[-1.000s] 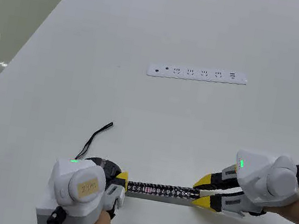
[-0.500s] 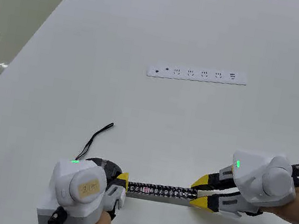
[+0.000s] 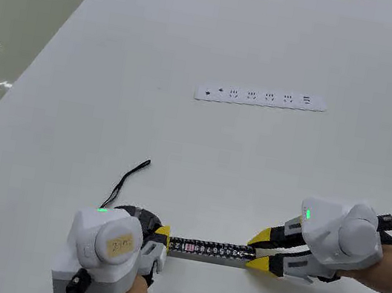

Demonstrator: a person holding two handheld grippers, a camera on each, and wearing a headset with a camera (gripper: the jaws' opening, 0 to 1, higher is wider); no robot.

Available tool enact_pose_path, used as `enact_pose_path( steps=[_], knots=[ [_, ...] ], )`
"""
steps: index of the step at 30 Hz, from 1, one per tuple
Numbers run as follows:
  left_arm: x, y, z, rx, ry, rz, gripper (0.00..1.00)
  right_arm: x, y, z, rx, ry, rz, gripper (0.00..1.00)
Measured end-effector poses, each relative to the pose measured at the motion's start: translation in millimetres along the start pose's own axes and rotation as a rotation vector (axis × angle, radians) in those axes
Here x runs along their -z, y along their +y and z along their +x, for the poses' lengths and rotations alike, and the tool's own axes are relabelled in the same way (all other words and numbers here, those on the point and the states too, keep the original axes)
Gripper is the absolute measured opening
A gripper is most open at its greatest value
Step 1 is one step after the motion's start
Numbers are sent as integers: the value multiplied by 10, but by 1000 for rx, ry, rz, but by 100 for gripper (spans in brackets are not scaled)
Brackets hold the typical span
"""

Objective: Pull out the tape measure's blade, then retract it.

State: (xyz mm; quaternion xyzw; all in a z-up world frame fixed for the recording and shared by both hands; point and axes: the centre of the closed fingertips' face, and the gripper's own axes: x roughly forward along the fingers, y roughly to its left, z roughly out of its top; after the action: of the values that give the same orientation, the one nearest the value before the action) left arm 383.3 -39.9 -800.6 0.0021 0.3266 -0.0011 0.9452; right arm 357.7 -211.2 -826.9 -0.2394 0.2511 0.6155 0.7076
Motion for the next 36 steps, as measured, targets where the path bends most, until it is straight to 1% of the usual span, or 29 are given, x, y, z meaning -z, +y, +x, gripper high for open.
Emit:
enact_pose_path(
  steps=[22, 36],
  knots=[
    [15, -14, 4, 0, 4, 19, 56, -55, -9, 90, -2, -4, -4, 14],
    [27, -37, 7, -5, 9, 27, 56, -62, -7, 121, -3, -6, -2, 14]
  ],
)
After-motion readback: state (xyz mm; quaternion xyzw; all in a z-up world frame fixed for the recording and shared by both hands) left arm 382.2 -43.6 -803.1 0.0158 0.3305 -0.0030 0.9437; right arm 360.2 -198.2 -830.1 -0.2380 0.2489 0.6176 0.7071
